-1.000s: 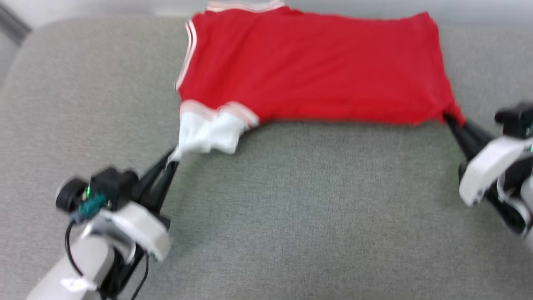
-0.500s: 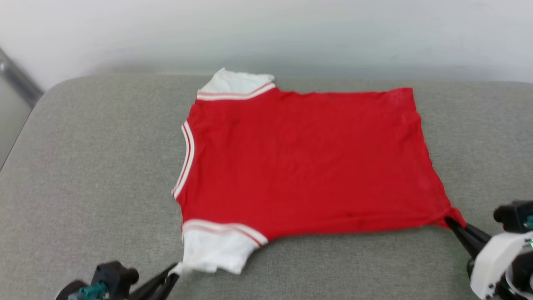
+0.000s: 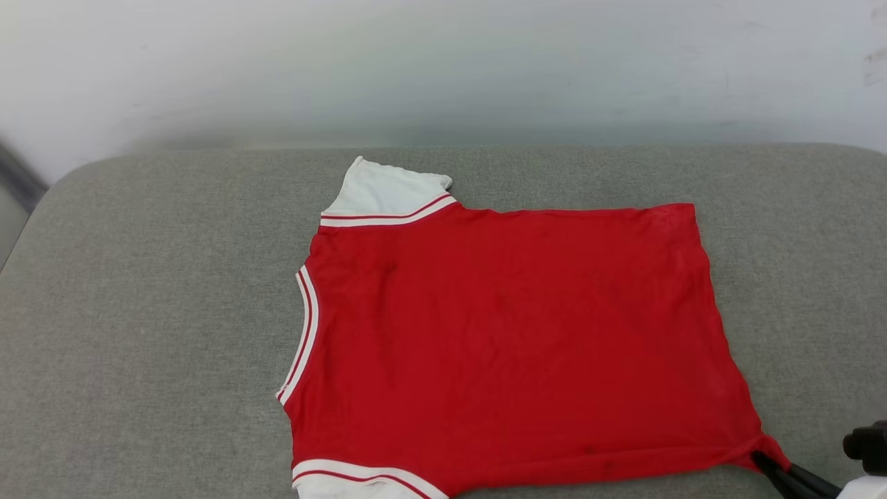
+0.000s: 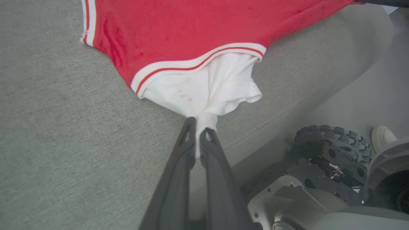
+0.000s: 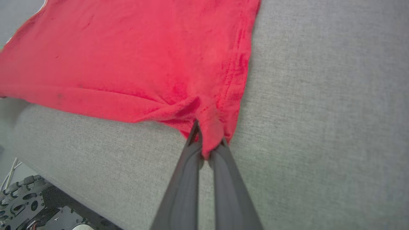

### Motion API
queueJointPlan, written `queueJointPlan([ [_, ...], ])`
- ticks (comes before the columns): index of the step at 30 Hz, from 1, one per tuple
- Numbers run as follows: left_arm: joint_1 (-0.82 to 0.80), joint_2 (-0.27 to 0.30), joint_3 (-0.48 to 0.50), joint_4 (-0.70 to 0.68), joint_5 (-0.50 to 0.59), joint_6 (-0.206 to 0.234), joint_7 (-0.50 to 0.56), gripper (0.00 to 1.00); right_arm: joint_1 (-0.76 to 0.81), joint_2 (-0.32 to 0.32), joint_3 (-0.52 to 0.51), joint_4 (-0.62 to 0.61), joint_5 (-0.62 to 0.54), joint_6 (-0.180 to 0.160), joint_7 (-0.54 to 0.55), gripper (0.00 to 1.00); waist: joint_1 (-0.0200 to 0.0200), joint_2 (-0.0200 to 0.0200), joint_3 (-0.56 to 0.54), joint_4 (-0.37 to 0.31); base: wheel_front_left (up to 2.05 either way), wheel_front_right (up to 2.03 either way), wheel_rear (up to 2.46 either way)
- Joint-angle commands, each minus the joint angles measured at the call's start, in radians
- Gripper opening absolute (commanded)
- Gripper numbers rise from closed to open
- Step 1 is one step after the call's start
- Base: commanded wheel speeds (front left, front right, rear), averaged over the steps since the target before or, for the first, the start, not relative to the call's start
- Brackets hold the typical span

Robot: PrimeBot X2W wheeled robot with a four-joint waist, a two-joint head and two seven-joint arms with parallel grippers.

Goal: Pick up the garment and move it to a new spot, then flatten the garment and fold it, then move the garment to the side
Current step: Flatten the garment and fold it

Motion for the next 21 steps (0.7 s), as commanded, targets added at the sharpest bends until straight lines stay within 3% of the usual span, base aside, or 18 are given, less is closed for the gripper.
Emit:
queueJointPlan([
  [1,0.006,0.005,0.010,-0.004,0.007,0.013,-0.013,0.00,0.029,-0.007,-0.024,-0.026,-0.005,-0.001,0.009,0.00,0.0002,0.0000,0.000,-0.004,0.00,0.00,0.00],
  [6,-0.045,-0.006,0.054,-0.019,0.014,0.030,-0.051,0.00,0.048,0.008,-0.068,-0.079,-0.033,-0.001,0.029,0.00,0.0002,0.0000,0.009,-0.009,0.00,0.00,0.00],
  [13,-0.101,-0.028,0.130,-0.046,0.013,0.086,-0.106,0.00,0.010,0.040,-0.147,-0.158,-0.003,-0.001,0.085,0.00,0.0002,0.0000,0.050,-0.024,0.00,0.00,0.00],
  [21,-0.249,-0.029,0.151,-0.020,0.046,0.066,-0.065,0.00,-0.083,0.090,-0.212,-0.171,-0.049,-0.001,0.187,0.00,0.0002,0.0000,0.147,-0.028,0.00,0.00,0.00],
])
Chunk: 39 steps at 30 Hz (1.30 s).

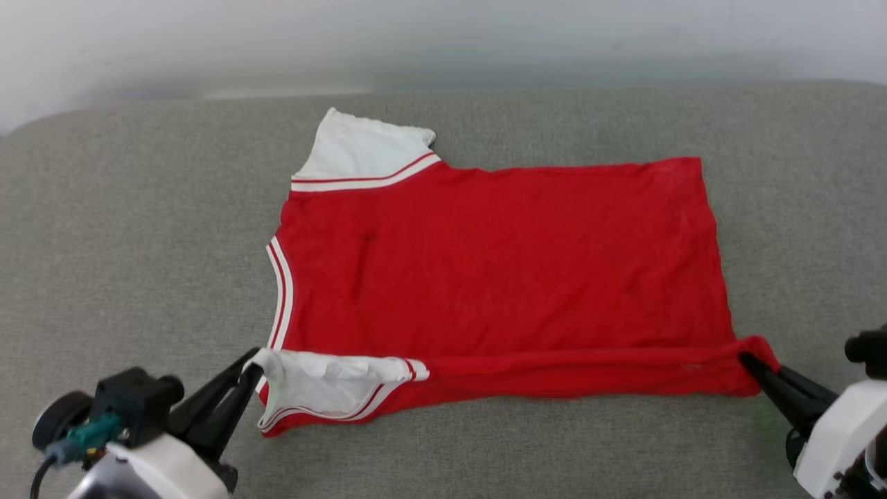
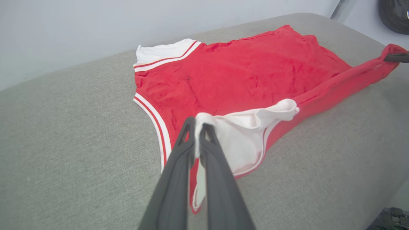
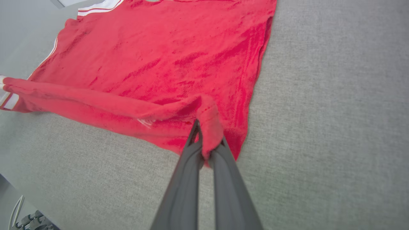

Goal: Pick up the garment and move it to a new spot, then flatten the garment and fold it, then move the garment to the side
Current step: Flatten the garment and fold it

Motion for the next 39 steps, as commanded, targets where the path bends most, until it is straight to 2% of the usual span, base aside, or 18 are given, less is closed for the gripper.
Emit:
queueJointPlan([
  [1,-0.038,-0.005,0.001,0.014,0.008,-0.010,0.011,0.00,-0.031,0.014,-0.005,0.007,-0.017,0.000,0.018,0.00,-0.0001,0.0000,0.040,-0.002,0.00,0.00,0.00],
  [7,-0.160,-0.023,-0.016,0.101,0.024,-0.058,0.056,0.00,-0.122,0.055,-0.006,0.050,-0.077,0.000,0.078,0.00,-0.0001,0.0000,0.104,-0.003,0.00,0.00,0.00],
  [16,-0.276,-0.060,-0.041,0.240,0.050,-0.109,0.065,0.00,-0.223,0.088,0.004,0.112,-0.143,0.000,0.115,0.00,-0.0001,0.0000,0.147,-0.007,0.00,0.00,0.00],
  [22,-0.332,-0.123,-0.072,0.350,0.062,-0.135,0.052,0.00,-0.257,0.101,0.024,0.161,-0.180,-0.001,0.127,0.00,-0.0001,0.0000,0.141,-0.003,0.00,0.00,0.00],
  [23,-0.339,-0.136,-0.076,0.370,0.065,-0.135,0.044,0.21,-0.259,0.105,0.027,0.168,-0.185,0.000,0.127,0.00,-0.0001,0.0000,0.137,-0.003,0.00,0.00,0.00],
  [24,-0.345,-0.149,-0.080,0.390,0.069,-0.132,0.033,0.90,-0.263,0.109,0.028,0.176,-0.189,-0.001,0.127,0.11,-0.0001,0.0000,0.132,-0.003,0.00,0.00,0.00],
  [25,-0.351,-0.163,-0.081,0.411,0.074,-0.126,0.021,1.00,-0.267,0.114,0.027,0.183,-0.193,0.000,0.123,0.80,-0.0001,0.0000,0.127,-0.003,0.00,0.00,0.00],
  [26,-0.352,-0.179,-0.083,0.428,0.072,-0.122,0.011,1.00,-0.267,0.119,0.028,0.190,-0.197,-0.001,0.122,1.00,-0.0001,0.0000,0.119,-0.003,0.00,0.00,0.00],
  [30,-0.328,-0.232,-0.039,0.480,0.021,-0.093,-0.048,1.00,-0.252,0.099,0.042,0.187,-0.276,0.000,0.122,1.00,-0.0001,0.0000,0.087,-0.003,0.00,0.00,0.00],
  [32,-0.305,-0.243,-0.010,0.487,0.000,-0.066,-0.085,1.00,-0.233,0.122,0.019,0.175,-0.298,0.000,0.117,1.00,-0.0001,0.0000,0.070,-0.006,0.00,0.00,0.00],
  [39,-0.185,-0.229,0.024,0.429,-0.029,0.025,-0.101,1.00,-0.126,0.191,-0.082,0.082,-0.387,-0.001,0.198,1.00,-0.0001,0.0000,0.015,-0.012,0.00,0.00,0.00],
])
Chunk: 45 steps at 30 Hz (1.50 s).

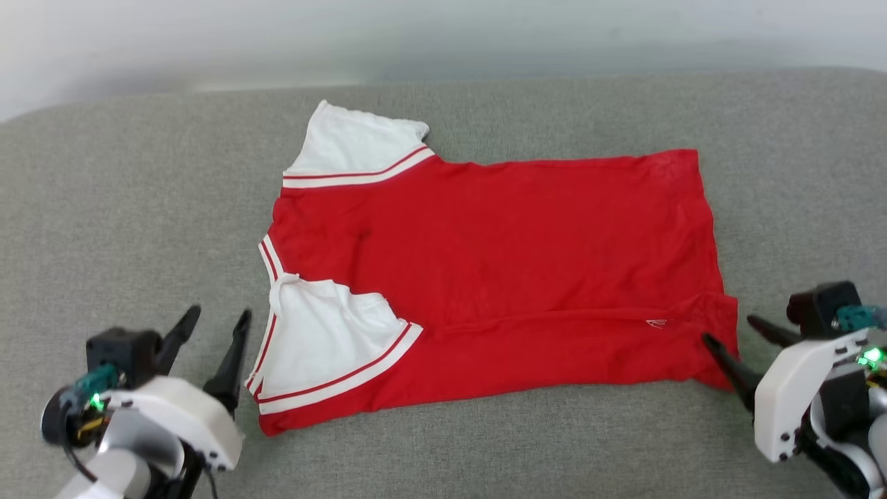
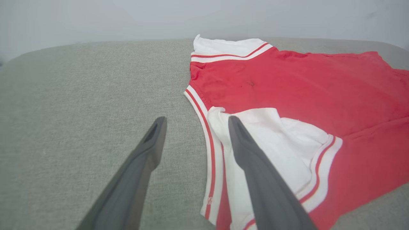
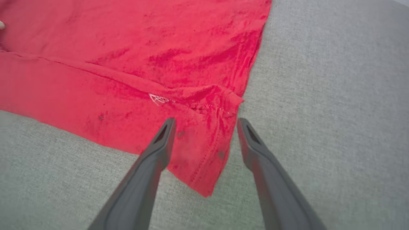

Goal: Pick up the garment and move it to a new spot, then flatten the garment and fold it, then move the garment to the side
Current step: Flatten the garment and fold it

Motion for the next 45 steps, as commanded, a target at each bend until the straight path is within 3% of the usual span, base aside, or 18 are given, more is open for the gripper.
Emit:
queueJointPlan([
  [1,0.022,0.005,0.002,-0.010,-0.001,0.013,0.003,1.00,0.021,0.015,-0.014,-0.013,-0.014,-0.001,0.014,1.00,-0.0001,0.0000,-0.015,-0.002,0.00,0.00,0.00],
  [7,0.145,0.015,0.007,-0.107,-0.036,0.103,0.054,1.00,0.121,0.112,-0.161,-0.091,-0.119,-0.001,0.133,1.00,-0.0001,0.0000,-0.046,-0.009,0.00,0.00,0.00],
  [13,0.213,0.017,-0.033,-0.190,-0.066,0.150,0.154,1.00,0.213,0.236,-0.263,-0.201,-0.160,-0.001,0.243,1.00,-0.0001,0.0000,-0.043,-0.013,0.00,0.00,0.00],
  [23,0.174,0.025,-0.053,-0.146,-0.046,0.212,0.243,1.00,0.252,0.302,-0.305,-0.319,-0.196,-0.001,0.281,1.00,-0.0001,0.0000,0.014,-0.042,0.00,0.00,0.00],
  [31,0.173,0.011,-0.116,-0.062,-0.063,0.180,0.325,1.00,0.234,0.301,-0.294,-0.339,-0.203,-0.001,0.266,1.00,-0.0001,0.0000,0.056,-0.058,0.00,0.00,0.00],
  [32,0.175,0.005,-0.123,-0.052,-0.067,0.171,0.332,0.85,0.230,0.292,-0.286,-0.340,-0.206,-0.001,0.264,1.00,-0.0001,0.0000,0.059,-0.060,0.00,0.00,0.00],
  [34,0.174,-0.003,-0.131,-0.024,-0.066,0.163,0.326,0.00,0.217,0.277,-0.275,-0.338,-0.209,-0.001,0.264,1.00,-0.0001,0.0000,0.062,-0.064,0.00,0.00,0.00],
  [40,0.147,-0.032,-0.128,-0.017,-0.066,0.117,0.262,0.00,0.191,0.241,-0.280,-0.312,-0.232,-0.001,0.283,1.00,-0.0001,0.0000,0.036,-0.042,0.00,0.00,0.00],
  [45,0.111,-0.027,-0.094,-0.060,-0.048,0.117,0.201,0.00,0.174,0.250,-0.296,-0.244,-0.253,-0.001,0.286,1.00,-0.0001,0.0000,0.013,-0.010,0.00,0.00,0.00],
])
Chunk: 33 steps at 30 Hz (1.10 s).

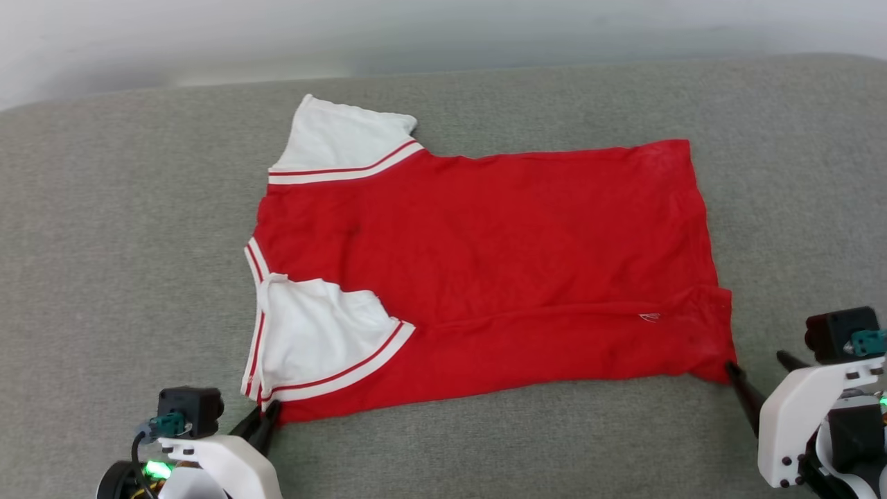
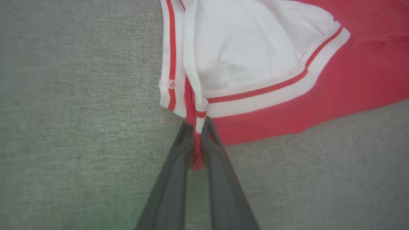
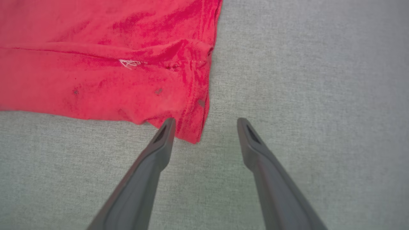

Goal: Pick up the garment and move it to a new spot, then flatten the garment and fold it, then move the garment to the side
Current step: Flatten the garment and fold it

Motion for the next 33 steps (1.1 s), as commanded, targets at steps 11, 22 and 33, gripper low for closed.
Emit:
queueJointPlan([
  [11,-0.065,0.048,0.017,-0.175,0.062,-0.022,-0.056,0.00,-0.059,0.026,-0.027,0.122,-0.045,-0.001,0.032,1.00,0.0000,0.0000,0.013,0.080,0.00,0.00,0.00],
  [22,-0.080,0.050,0.003,-0.211,0.083,-0.029,-0.066,0.00,-0.048,0.043,-0.017,0.201,-0.089,0.000,0.058,1.00,0.0000,0.0000,0.051,0.108,0.00,0.00,0.00],
  [33,-0.047,0.064,-0.017,-0.132,0.071,-0.045,-0.053,0.00,-0.045,0.021,-0.026,0.236,-0.051,-0.001,0.039,0.00,0.0000,0.0000,0.008,0.089,0.00,0.00,0.00],
])
